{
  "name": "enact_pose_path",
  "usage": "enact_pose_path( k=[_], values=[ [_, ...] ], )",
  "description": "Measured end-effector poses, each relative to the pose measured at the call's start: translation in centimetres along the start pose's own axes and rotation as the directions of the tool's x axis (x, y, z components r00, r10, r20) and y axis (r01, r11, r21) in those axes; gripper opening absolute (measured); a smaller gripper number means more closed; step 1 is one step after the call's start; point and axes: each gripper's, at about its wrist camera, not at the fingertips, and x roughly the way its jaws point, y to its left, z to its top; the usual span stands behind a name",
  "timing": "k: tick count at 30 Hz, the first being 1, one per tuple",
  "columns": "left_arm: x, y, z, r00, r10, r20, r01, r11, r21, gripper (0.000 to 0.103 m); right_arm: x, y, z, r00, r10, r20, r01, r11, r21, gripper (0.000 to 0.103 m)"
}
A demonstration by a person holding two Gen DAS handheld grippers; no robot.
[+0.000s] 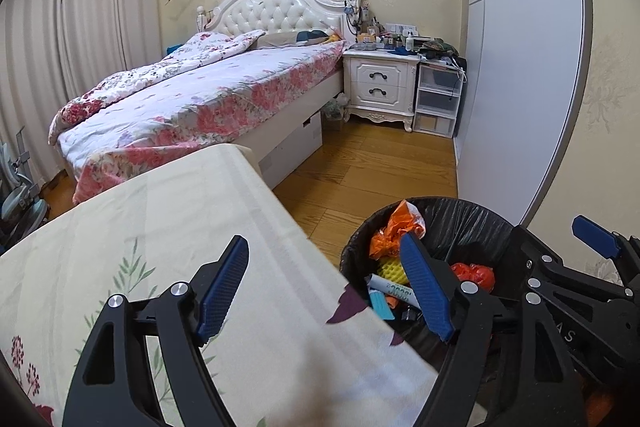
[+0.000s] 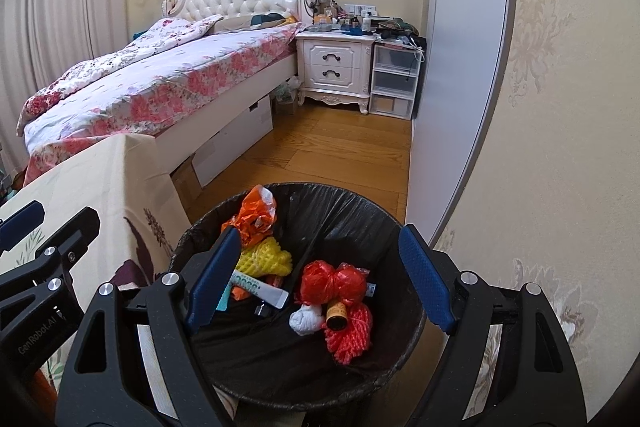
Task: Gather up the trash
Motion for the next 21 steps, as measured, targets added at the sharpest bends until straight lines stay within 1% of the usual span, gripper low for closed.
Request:
enact_pose_path(
  k=[11, 21],
  values=[
    [-3.7, 2.3, -1.6, 0.999, 0.046, 0.015, -0.045, 0.998, -0.041, 0.077, -3.0, 2.1, -1.1, 0.999, 0.052, 0.014, -0.051, 0.998, -0.043, 0.079],
    [-7.2, 3.8, -2.5, 0.996, 0.075, 0.049, -0.072, 0.996, -0.052, 0.079, -6.3, 3.5, -1.8, 0.995, 0.091, 0.043, -0.087, 0.993, -0.084, 0.079]
  ],
)
